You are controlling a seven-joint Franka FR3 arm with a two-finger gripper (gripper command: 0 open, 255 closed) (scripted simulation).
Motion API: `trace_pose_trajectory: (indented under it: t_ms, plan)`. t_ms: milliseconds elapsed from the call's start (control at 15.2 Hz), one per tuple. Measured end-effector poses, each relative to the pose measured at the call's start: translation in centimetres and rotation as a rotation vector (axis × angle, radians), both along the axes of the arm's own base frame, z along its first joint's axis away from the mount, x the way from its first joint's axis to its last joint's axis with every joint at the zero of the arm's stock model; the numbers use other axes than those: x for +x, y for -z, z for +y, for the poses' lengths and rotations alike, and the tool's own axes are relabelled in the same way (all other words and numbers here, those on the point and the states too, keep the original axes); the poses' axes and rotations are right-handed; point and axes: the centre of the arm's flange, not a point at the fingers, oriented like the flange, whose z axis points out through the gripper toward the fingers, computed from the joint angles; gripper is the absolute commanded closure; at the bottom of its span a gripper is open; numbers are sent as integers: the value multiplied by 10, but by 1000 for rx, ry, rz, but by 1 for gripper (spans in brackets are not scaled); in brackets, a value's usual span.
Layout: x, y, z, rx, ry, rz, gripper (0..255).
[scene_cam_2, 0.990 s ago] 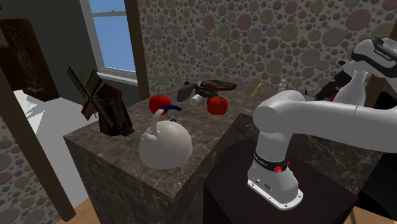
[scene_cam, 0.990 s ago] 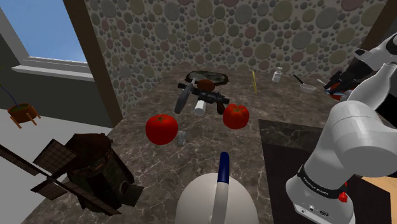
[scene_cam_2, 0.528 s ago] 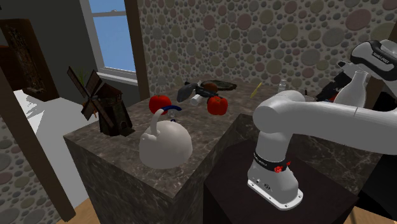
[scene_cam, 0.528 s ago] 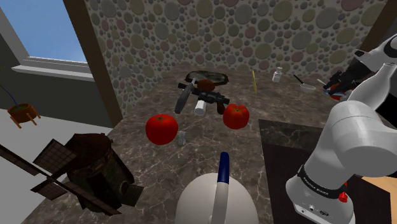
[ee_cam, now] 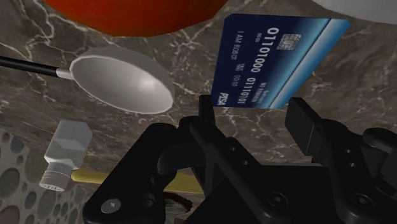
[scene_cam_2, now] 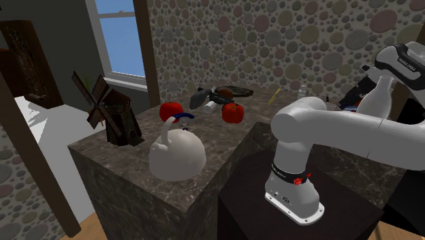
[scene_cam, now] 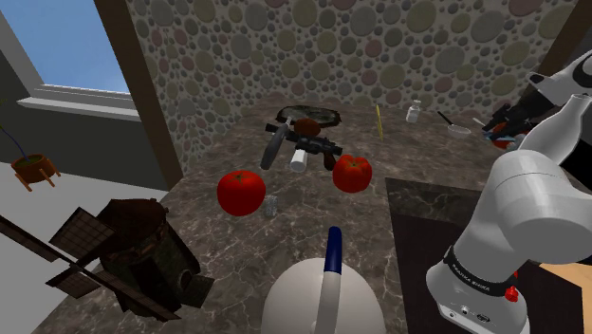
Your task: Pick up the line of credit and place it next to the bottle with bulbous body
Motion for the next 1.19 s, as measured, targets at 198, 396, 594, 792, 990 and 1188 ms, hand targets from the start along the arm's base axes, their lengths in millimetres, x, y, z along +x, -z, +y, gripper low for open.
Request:
trace_pose_trajectory:
  t_ms: [198, 396, 594, 792, 990, 1188]
  plan:
    - [-2, -2, 3, -30, 3, -10, 0]
    - [-1, -3, 8, -12, 4, -7, 0]
    - [-7, -1, 0, 21, 11, -22, 0]
    - [-12, 0, -9, 79, 10, -26, 0]
    - [-14, 3, -6, 132, -15, -38, 0]
    - [-15, 4, -2, 142, -18, -43, 0]
